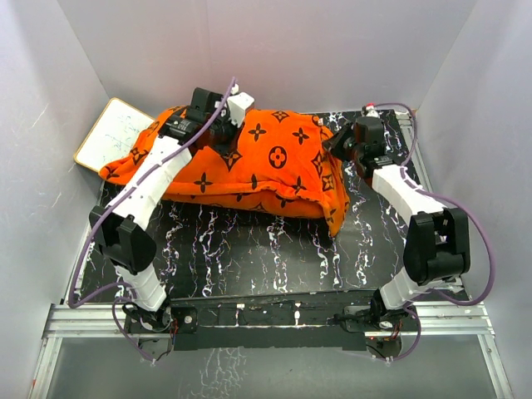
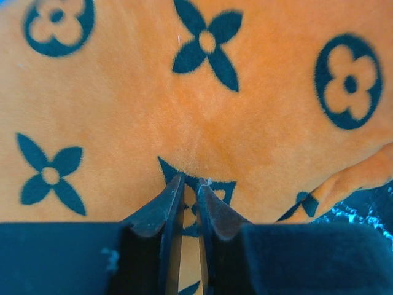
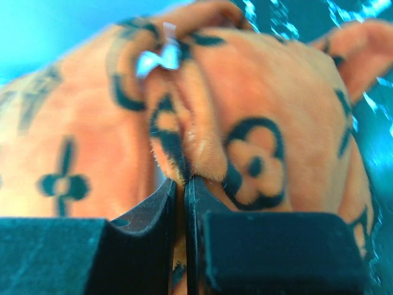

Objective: Remove the pillowcase from the pillow
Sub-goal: Remove the pillow from the pillowcase.

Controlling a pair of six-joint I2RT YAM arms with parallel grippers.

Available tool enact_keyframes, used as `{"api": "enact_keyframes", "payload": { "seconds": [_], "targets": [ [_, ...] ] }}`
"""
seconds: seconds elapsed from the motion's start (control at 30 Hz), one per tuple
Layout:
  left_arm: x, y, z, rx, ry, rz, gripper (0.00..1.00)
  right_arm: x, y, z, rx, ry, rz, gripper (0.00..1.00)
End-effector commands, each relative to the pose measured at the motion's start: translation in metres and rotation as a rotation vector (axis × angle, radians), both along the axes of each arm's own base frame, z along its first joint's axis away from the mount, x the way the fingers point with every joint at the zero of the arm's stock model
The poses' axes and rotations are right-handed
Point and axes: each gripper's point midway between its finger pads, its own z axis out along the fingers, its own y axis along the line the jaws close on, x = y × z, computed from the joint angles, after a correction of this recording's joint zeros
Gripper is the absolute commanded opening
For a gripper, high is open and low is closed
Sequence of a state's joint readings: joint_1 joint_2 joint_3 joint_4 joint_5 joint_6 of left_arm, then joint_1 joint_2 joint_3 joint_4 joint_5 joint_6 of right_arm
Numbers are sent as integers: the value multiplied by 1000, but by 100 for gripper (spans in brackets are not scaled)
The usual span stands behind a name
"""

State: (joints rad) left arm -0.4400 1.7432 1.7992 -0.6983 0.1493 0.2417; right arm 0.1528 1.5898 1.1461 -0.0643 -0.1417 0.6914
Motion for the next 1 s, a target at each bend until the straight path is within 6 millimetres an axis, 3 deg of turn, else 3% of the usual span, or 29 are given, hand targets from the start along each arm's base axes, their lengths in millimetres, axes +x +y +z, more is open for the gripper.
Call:
{"api": "enact_keyframes", "payload": {
  "seconds": [0.0,0.13,0.27,0.47,0.57,0.63,0.7,0.83,0.97],
  "targets": [
    [5,-9,77,-115,-129,-11,16,23,-5,157,-30,-435,28,8],
    [20,-25,131,-197,-241,-49,22,9,18,227,-56,-611,119,8],
    [23,-49,164,-249,-321,-139,36,-16,49,274,-89,-748,183,8],
    [6,-100,167,-201,-427,-286,54,-60,79,323,-54,-896,323,8],
    [0,-126,171,-219,-452,-324,59,-78,82,331,-36,-923,368,8],
    [3,-137,167,-219,-450,-307,62,-83,75,323,-38,-895,336,8],
    [10,-142,157,-230,-416,-269,65,-85,65,301,-44,-839,289,8],
    [8,-154,105,-237,-229,-250,71,-89,51,228,-51,-655,224,8],
    [3,-162,51,-219,-55,-227,71,-104,38,139,-53,-452,178,8]
  ]
}}
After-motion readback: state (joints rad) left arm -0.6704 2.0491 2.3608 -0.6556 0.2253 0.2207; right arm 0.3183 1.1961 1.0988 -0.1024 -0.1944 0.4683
